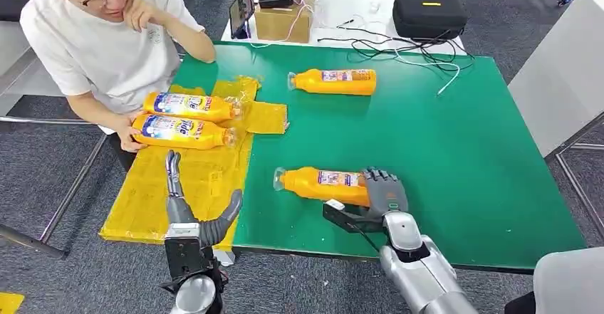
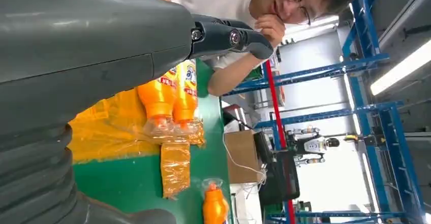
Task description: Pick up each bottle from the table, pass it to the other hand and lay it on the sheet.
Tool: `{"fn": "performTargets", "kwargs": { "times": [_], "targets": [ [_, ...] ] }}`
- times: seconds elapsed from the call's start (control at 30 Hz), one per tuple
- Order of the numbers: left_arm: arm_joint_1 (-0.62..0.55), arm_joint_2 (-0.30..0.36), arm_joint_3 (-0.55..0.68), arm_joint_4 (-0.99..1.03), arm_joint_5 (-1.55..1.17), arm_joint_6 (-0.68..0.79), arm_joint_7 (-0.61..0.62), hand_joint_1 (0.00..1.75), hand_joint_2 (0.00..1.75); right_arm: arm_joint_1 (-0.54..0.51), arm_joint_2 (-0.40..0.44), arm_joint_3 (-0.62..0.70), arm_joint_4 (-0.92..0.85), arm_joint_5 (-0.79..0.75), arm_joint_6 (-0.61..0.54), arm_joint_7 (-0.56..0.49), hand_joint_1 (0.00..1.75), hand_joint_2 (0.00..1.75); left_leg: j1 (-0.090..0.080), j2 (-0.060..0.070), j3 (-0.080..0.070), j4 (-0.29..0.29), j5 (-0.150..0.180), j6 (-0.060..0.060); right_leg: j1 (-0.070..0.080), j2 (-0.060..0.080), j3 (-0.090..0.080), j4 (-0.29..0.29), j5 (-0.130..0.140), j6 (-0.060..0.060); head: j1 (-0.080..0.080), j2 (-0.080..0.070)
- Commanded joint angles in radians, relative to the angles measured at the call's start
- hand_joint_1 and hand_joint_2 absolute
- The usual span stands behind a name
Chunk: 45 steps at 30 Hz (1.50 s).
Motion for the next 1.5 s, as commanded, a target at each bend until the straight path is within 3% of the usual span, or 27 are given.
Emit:
{"fn": "performTargets", "kwargs": {
  "times": [0.03, 0.1, 0.2, 0.23, 0.37, 0.53, 0.67, 0.7, 0.83, 0.93, 1.3, 1.5],
  "targets": [
    [-0.016, 0.016, -0.039, 0.054, 0.01, -0.002, 0.019, 0.0, 1.75, 0.009, -0.008, -0.013, 0.112, -0.025, 0.041, -0.015, 1.75, 1.75, 0.001, -0.003, 0.001, -0.001, 0.001, -0.001, 0.001, -0.003, 0.002, -0.002, 0.0, -0.001, 0.0, 0.0],
    [-0.018, 0.02, -0.039, 0.052, 0.01, -0.002, 0.027, 0.0, 1.75, 0.007, -0.005, -0.017, 0.113, -0.065, 0.041, -0.041, 1.75, 1.75, 0.001, -0.003, 0.0, -0.002, 0.001, -0.001, 0.001, -0.003, 0.002, -0.002, 0.0, -0.001, 0.0, 0.0],
    [-0.024, 0.049, -0.084, 0.044, 0.082, -0.002, 0.039, 0.0, 1.75, 0.035, -0.01, -0.043, 0.086, -0.228, 0.069, -0.173, 1.75, 1.75, 0.001, -0.003, 0.0, -0.002, 0.001, -0.001, 0.001, -0.004, 0.002, -0.002, 0.0, -0.002, 0.0, 0.0],
    [-0.028, 0.06, -0.109, 0.043, 0.119, -0.002, 0.036, 0.0, 1.75, 0.057, -0.007, -0.076, 0.072, -0.348, 0.098, -0.265, 1.75, 1.75, 0.001, -0.004, 0.0, -0.001, 0.001, -0.001, 0.001, -0.005, 0.002, -0.002, 0.0, -0.002, 0.0, 0.0],
    [-0.028, 0.092, -0.155, 0.021, 0.303, -0.031, 0.054, 0.0, 1.75, 0.118, 0.0, -0.086, 0.001, -0.512, 0.056, -0.383, 1.75, 1.75, 0.001, -0.004, 0.002, -0.002, 0.001, -0.001, 0.002, -0.005, 0.004, -0.003, 0.0, -0.002, 0.001, 0.0],
    [-0.002, 0.133, -0.181, -0.014, 0.476, -0.054, 0.077, 0.0, 1.75, 0.222, 0.05, -0.132, -0.257, -0.722, -0.108, -0.572, 1.75, 1.75, 0.001, 0.0, 0.003, -0.002, -0.001, -0.002, 0.001, 0.0, 0.002, -0.001, -0.001, -0.003, 0.0, 0.0],
    [0.008, 0.165, -0.24, -0.011, 0.526, -0.108, 0.076, 0.0, 1.75, 0.261, 0.064, -0.194, -0.401, -0.805, -0.253, -0.632, 1.75, 1.75, 0.001, 0.002, -0.002, -0.001, -0.002, -0.002, 0.001, 0.002, -0.002, 0.001, -0.001, -0.002, 0.0, 0.0],
    [0.008, 0.195, -0.286, -0.021, 0.576, -0.224, 0.118, 0.0, 1.75, 0.267, 0.079, -0.224, -0.43, -0.852, -0.284, -0.665, 1.75, 1.75, 0.001, 0.001, -0.004, 0.0, -0.002, -0.003, 0.001, 0.001, -0.004, 0.002, -0.002, -0.003, 0.0, 0.0],
    [0.032, 0.244, -0.368, -0.037, 0.571, -0.406, 0.129, 0.0, 1.75, 0.267, 0.076, -0.226, -0.456, -0.892, -0.264, -0.685, 1.75, 1.75, 0.001, 0.001, -0.007, 0.0, -0.002, -0.002, 0.001, 0.001, -0.006, 0.001, -0.002, -0.002, 0.0, 0.0],
    [0.035, 0.249, -0.391, -0.017, 0.548, -0.445, 0.122, 0.0, 1.75, 0.27, 0.081, -0.198, -0.457, -0.903, -0.218, -0.692, 1.75, 1.75, 0.0, 0.003, -0.007, -0.001, -0.002, -0.001, 0.0, 0.002, -0.006, 0.0, -0.001, -0.002, 0.0, 0.0],
    [0.017, 0.219, -0.373, -0.008, 0.545, -0.463, 0.118, 0.0, 1.75, 0.298, 0.106, 0.028, -0.447, -0.838, -0.135, -0.697, 1.75, 1.75, 0.0, 0.003, -0.009, -0.001, -0.002, -0.002, 0.0, 0.002, -0.009, 0.0, -0.001, -0.002, 0.0, 0.0],
    [0.002, 0.182, -0.322, -0.036, 0.545, -0.364, 0.107, 0.0, 1.75, 0.282, 0.123, 0.201, -0.367, -0.805, -0.126, -0.706, 1.75, 1.75, 0.001, 0.002, -0.011, -0.001, -0.002, -0.001, 0.001, 0.002, -0.01, 0.0, -0.001, -0.002, 0.0, 0.0]
  ]
}}
